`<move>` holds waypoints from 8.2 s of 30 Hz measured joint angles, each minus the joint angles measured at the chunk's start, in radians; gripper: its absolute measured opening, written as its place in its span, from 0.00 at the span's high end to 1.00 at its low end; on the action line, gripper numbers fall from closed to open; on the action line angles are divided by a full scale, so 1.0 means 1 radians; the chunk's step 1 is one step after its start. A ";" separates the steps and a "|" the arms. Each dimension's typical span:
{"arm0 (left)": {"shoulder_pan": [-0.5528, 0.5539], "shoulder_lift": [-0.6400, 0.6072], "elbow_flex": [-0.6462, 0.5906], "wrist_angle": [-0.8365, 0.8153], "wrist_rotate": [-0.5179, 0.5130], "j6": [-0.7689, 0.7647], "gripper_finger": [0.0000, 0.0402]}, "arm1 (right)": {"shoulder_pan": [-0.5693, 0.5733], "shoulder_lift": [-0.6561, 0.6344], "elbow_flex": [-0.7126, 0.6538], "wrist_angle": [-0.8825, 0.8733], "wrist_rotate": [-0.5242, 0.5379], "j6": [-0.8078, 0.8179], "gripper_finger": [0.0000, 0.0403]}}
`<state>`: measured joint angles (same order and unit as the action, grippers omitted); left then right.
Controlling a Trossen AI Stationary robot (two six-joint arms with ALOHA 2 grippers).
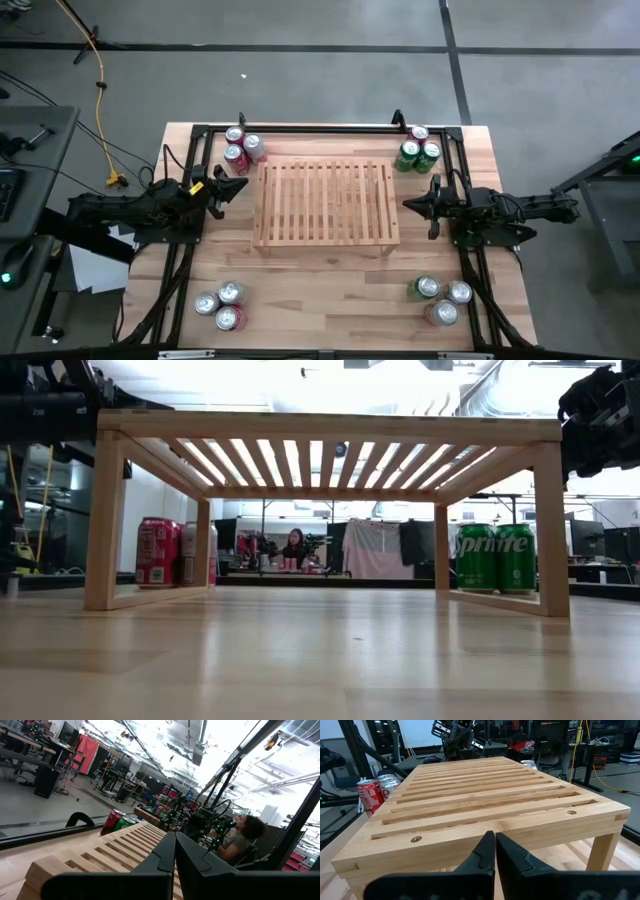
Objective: Place canned beverage on shelf
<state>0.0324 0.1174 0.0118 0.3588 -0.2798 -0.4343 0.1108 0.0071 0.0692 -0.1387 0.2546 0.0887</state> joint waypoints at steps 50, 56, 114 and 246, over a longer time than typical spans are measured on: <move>0.000 0.000 0.000 0.000 0.000 0.000 0.99 | 0.000 0.000 -0.002 0.312 0.031 0.420 1.00; 0.000 0.000 0.000 0.000 0.000 0.000 0.99 | 0.000 0.000 -0.001 0.658 0.266 0.718 1.00; 0.000 0.000 0.000 0.000 0.000 0.000 0.99 | -0.875 1.611 1.258 -0.992 -0.021 0.505 0.17; 0.000 0.000 0.000 0.000 0.000 0.000 0.99 | -0.953 1.433 1.634 -0.920 -0.357 0.197 0.29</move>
<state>0.0322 0.1175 0.0116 0.3588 -0.2798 -0.4343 -0.8418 1.4401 1.7033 -1.0583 -0.1020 0.2858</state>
